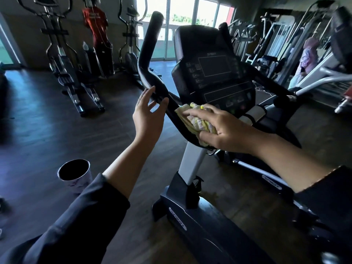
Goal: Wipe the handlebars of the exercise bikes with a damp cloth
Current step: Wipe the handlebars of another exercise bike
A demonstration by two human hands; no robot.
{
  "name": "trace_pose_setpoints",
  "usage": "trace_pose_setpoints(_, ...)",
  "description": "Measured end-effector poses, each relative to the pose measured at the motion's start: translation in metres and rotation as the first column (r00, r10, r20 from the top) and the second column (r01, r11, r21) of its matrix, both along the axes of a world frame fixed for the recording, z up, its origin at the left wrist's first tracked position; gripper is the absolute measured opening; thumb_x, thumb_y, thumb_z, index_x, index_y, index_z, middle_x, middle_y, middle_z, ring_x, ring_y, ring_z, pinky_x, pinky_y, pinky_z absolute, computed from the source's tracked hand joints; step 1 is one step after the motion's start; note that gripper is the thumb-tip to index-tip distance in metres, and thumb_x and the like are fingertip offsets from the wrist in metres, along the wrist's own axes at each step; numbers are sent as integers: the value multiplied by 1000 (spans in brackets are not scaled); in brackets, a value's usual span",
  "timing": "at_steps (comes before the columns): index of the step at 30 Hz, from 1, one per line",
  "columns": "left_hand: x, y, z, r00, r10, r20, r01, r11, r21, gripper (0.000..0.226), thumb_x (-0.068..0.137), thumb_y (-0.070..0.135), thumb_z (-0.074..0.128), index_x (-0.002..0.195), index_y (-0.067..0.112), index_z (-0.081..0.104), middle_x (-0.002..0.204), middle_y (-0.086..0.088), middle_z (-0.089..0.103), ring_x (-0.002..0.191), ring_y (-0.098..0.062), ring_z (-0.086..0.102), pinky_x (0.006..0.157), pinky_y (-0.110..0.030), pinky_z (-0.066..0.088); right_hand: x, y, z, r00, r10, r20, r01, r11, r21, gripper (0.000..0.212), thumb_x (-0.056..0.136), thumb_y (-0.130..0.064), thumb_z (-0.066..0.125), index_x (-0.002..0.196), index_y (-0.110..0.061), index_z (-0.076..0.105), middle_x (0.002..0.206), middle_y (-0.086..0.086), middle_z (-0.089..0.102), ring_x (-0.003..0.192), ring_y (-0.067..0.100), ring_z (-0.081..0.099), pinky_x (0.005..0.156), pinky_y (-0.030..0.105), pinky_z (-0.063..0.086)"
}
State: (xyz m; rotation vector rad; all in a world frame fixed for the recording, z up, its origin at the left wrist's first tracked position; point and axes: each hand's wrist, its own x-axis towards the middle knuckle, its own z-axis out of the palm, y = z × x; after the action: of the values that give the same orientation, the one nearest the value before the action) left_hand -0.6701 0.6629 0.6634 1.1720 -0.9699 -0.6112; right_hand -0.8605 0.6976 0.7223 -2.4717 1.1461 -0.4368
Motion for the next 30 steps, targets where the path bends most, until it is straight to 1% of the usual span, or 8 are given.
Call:
trace_pose_setpoints(5,-18,16,5,989,66,134,-59,996,-60,44,86,17,70,128,19,60,142,4,49,122,-10,54,80,5,39,-8,6,4,987,-48,155,71,987,-144,56,78,-25,46,134,-28,48,126,4,52,113,16,52,93,26,42)
trace_pose_setpoints(10,-37,26,11,923,61,379,-30,996,-88,42,86,26,68,127,21,61,142,3,51,134,-15,41,114,-35,30,-16,17,11,928,-119,353,204,955,-216,53,81,-23,52,134,-26,50,124,9,58,110,16,57,96,30,48)
trace_pose_setpoints(16,-55,36,16,872,4,490,49,994,-94,38,88,26,67,125,23,62,144,3,49,138,-14,37,110,-17,19,-37,30,13,865,-200,460,362,884,-297,52,83,-22,57,135,-19,50,128,4,58,113,17,58,97,36,50)
trace_pose_setpoints(19,-66,40,14,818,-35,574,114,988,-102,33,88,31,66,121,25,65,138,8,55,129,-11,48,120,-41,17,-57,34,16,803,-279,527,503,792,-347,57,83,-23,56,138,-15,45,126,-1,54,113,10,52,99,15,40)
trace_pose_setpoints(21,-72,42,12,760,-31,649,127,987,-102,30,89,37,63,117,27,67,133,11,59,123,-9,54,121,-41,2,-70,33,15,766,-329,552,585,715,-384,64,84,-20,55,143,-9,35,133,6,49,117,4,43,97,1,29)
trace_pose_setpoints(23,-78,45,11,713,-17,701,126,987,-104,29,90,41,61,116,30,67,127,14,62,118,-7,58,119,-37,-2,-77,30,9,747,-349,566,613,691,-383,68,86,-12,57,146,-3,26,141,16,44,122,11,44,99,3,28)
trace_pose_setpoints(27,-86,51,10,615,-8,788,129,988,-90,30,89,51,57,114,37,67,115,17,69,106,-6,64,119,-36,5,-70,24,-15,732,-436,523,620,744,-248,59,90,-6,56,139,0,26,126,21,50,100,21,56,79,1,34)
trace_pose_setpoints(30,-85,51,10,592,-8,806,131,988,-86,29,89,52,57,112,39,67,108,17,71,99,-6,66,115,-33,14,-62,13,-38,759,-441,480,613,732,-297,56,86,-24,52,134,0,38,126,19,50,113,32,51,99,29,37)
